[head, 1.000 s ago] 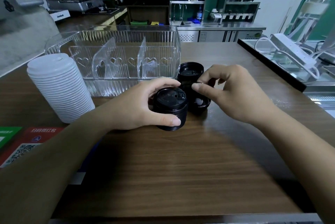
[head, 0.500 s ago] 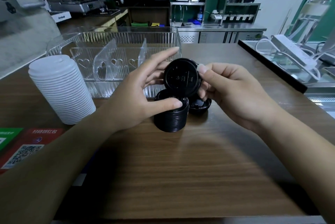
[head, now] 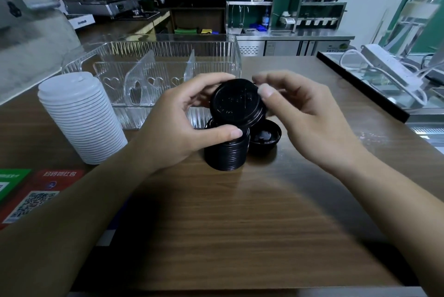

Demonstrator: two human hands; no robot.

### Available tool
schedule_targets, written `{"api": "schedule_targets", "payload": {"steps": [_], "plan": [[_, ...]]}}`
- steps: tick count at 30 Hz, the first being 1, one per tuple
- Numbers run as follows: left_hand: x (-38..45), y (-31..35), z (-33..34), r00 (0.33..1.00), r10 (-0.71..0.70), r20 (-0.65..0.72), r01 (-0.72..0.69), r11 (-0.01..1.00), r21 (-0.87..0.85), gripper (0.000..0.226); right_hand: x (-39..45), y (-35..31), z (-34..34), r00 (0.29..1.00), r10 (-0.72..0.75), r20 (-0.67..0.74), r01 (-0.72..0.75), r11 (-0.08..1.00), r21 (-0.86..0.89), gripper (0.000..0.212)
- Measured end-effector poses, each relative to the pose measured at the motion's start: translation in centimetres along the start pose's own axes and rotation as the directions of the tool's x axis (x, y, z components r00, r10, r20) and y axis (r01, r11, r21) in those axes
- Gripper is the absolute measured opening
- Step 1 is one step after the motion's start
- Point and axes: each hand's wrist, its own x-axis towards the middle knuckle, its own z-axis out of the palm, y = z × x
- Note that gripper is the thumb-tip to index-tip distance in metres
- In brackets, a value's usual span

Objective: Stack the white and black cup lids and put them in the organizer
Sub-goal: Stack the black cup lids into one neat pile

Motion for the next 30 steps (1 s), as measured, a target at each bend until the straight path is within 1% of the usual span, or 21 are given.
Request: {"api": "schedule_targets", "payload": {"steps": [2, 3, 5, 7, 11, 14, 16, 19, 23, 26, 30], "plan": [[0.1, -0.1, -0.2, 1.000, -0.007, -0.007, 0.007, 1.000, 0.011, 0.074, -0.3, -0.4, 0.0, 0.989, -0.148, 0.029, 0.151, 0.969, -0.194, 0.039], [0.1, -0.2, -0.3, 1.000, -0.012, -0.007, 0.012, 1.000, 0.018, 0.073, -0.5, -0.6, 0.1, 0.979, -0.198, 0.055, 0.206, 0.947, -0.245, 0.045], [0.1, -0.3, -0.5, 1.000, -0.021, 0.001, 0.021, 1.000, 0.022, 0.070, -0.7, -0.8, 0.4, 0.967, -0.232, 0.103, 0.251, 0.931, -0.266, 0.050], [0.1, -0.4, -0.6, 1.000, -0.029, 0.012, 0.028, 0.999, 0.034, 0.069, -0.6, -0.6, 0.4, 0.963, -0.236, 0.133, 0.264, 0.928, -0.262, 0.047], [0.1, -0.6, -0.7, 0.995, -0.077, 0.061, 0.072, 0.994, 0.084, 0.067, -0.6, -0.3, 0.2, 0.971, -0.189, 0.149, 0.225, 0.931, -0.286, 0.042], [0.2, -0.4, -0.9, 0.981, -0.139, 0.133, 0.125, 0.986, 0.107, 0.066, -0.7, -0.2, 0.0, 0.980, -0.143, 0.140, 0.179, 0.939, -0.293, 0.041], [0.2, -0.3, -1.1, 0.963, -0.188, 0.190, 0.166, 0.978, 0.126, 0.074, -0.6, -0.1, 0.1, 0.984, -0.116, 0.132, 0.151, 0.942, -0.300, 0.041], [0.1, -0.3, -1.4, 0.931, -0.262, 0.254, 0.235, 0.963, 0.132, 0.095, -0.5, 0.2, 0.2, 0.990, -0.073, 0.117, 0.108, 0.937, -0.331, 0.044], [0.0, -0.6, -1.2, 0.904, -0.313, 0.292, 0.282, 0.948, 0.146, 0.108, -0.6, 0.4, 0.4, 0.991, -0.050, 0.120, 0.089, 0.936, -0.341, 0.045], [-0.2, -0.9, -0.8, 0.883, -0.359, 0.302, 0.335, 0.933, 0.128, 0.112, -0.7, 0.5, 0.5, 0.991, -0.051, 0.121, 0.090, 0.934, -0.346, 0.045], [-0.3, -1.0, -0.3, 0.871, -0.359, 0.335, 0.360, 0.931, 0.060, 0.112, -0.7, 0.7, 0.5, 0.987, -0.040, 0.156, 0.094, 0.930, -0.355, 0.045]]}}
